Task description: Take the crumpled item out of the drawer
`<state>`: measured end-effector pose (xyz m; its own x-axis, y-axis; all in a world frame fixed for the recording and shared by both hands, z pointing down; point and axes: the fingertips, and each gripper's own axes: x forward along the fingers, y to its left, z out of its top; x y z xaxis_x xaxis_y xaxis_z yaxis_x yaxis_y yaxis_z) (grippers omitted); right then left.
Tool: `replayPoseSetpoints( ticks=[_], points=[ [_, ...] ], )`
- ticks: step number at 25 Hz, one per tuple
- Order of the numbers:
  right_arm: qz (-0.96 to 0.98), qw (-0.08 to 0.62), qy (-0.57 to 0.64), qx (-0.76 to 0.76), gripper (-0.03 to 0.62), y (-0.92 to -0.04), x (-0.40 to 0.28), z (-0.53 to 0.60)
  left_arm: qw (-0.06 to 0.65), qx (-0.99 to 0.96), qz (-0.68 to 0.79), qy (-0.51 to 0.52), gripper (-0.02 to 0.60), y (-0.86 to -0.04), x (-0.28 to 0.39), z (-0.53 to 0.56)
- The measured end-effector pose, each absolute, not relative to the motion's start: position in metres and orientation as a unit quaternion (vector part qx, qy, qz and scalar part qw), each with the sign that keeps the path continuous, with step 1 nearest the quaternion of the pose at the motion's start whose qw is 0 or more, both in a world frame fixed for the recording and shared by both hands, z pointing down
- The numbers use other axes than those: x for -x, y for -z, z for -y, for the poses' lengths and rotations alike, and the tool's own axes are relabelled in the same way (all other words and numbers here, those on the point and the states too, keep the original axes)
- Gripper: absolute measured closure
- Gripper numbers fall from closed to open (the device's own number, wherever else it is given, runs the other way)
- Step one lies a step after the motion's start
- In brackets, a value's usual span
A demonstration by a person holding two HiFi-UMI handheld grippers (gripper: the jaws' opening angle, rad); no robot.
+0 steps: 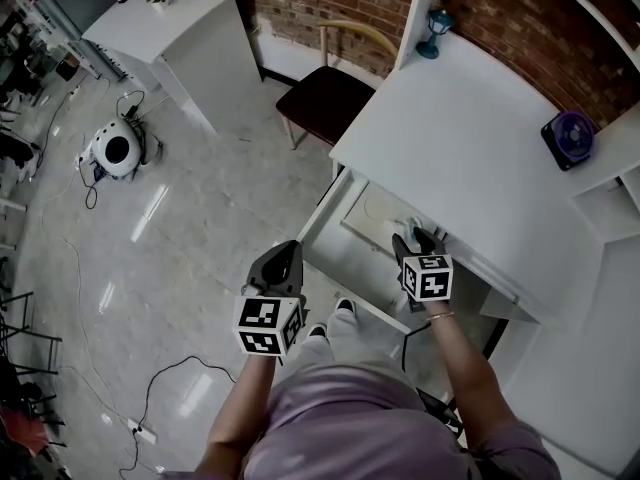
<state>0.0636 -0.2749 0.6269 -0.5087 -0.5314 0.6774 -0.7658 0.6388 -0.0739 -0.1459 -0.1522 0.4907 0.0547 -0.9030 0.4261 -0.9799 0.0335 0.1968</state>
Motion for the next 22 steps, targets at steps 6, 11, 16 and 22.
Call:
replayPoseSetpoints(
  ticks=[6, 11, 16, 22],
  points=[
    [0.831, 0.351, -0.199, -0.383, 0.372, -0.658, -0.065, 0.282, 0.234, -0.679, 0.69, -0.088, 0.581, -0.497, 0.152, 0.151],
    [0.82, 0.375, -0.205, -0.381, 0.356, -0.677, -0.061, 0.292, 0.244, -0.671, 0.695, -0.09, 0.581, -0.504, 0.154, 0.151],
    [0.805, 0.409, -0.2, -0.379, 0.338, -0.696, -0.063, 0.3, 0.253, -0.662, 0.7, -0.089, 0.581, -0.506, 0.158, 0.15],
    [0.792, 0.445, -0.197, -0.367, 0.329, -0.716, -0.065, 0.304, 0.261, -0.653, 0.705, -0.092, 0.581, -0.51, 0.164, 0.147]
  ],
)
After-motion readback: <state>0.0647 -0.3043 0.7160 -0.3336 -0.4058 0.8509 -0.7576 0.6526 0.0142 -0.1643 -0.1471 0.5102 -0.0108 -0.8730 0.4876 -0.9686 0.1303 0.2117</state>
